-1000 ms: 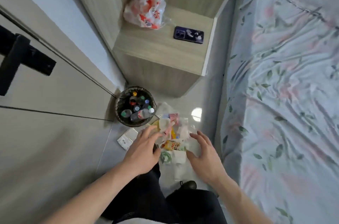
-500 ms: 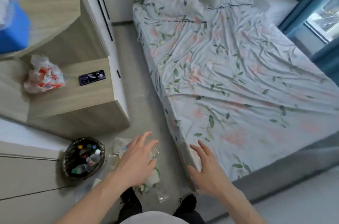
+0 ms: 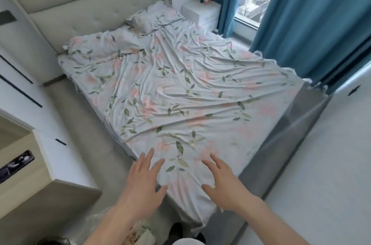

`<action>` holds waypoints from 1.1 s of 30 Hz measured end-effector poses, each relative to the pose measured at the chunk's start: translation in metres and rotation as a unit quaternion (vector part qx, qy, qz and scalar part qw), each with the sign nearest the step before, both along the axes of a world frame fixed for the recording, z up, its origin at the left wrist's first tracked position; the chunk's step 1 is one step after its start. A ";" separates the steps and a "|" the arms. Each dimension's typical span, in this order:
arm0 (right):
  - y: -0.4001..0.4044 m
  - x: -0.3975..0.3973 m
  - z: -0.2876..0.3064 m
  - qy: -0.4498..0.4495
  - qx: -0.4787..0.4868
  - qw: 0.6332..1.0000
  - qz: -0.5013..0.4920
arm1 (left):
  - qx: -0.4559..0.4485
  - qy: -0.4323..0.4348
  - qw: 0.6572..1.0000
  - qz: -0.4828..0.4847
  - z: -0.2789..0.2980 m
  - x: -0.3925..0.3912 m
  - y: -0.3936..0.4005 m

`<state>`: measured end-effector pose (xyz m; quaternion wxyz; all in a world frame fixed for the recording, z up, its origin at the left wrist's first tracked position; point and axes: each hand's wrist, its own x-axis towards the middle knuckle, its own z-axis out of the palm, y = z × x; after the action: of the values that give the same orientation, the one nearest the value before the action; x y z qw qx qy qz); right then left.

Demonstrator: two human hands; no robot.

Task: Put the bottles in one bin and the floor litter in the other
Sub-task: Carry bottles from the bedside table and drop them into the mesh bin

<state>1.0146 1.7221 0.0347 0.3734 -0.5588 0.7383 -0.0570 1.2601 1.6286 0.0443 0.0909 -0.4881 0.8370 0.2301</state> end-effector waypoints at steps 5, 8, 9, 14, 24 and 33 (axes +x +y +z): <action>0.012 -0.038 0.012 0.045 0.009 0.997 -0.061 | -0.033 -0.006 0.995 -0.094 -0.007 -0.058 -0.033; 0.020 -0.061 0.016 0.085 0.029 0.992 -0.087 | -0.050 -0.017 0.989 -0.137 -0.006 -0.089 -0.045; 0.022 -0.069 0.018 0.096 0.033 0.990 -0.096 | -0.052 -0.023 0.987 -0.150 -0.005 -0.098 -0.049; 0.021 -0.115 0.023 0.132 0.049 0.983 -0.117 | -0.064 -0.040 0.980 -0.185 0.001 -0.145 -0.072; -0.061 -0.294 -0.020 0.170 0.071 0.981 -0.059 | -0.164 -0.061 0.969 -0.175 -0.030 -0.302 -0.125; -0.139 -0.480 -0.018 0.176 0.053 0.983 0.025 | -0.167 -0.096 0.977 -0.090 -0.019 -0.482 -0.154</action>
<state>0.5350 1.5829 0.0165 0.2684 -0.5582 0.7799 0.0906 0.7781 1.4743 0.0254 0.1080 -0.4389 0.8915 0.0304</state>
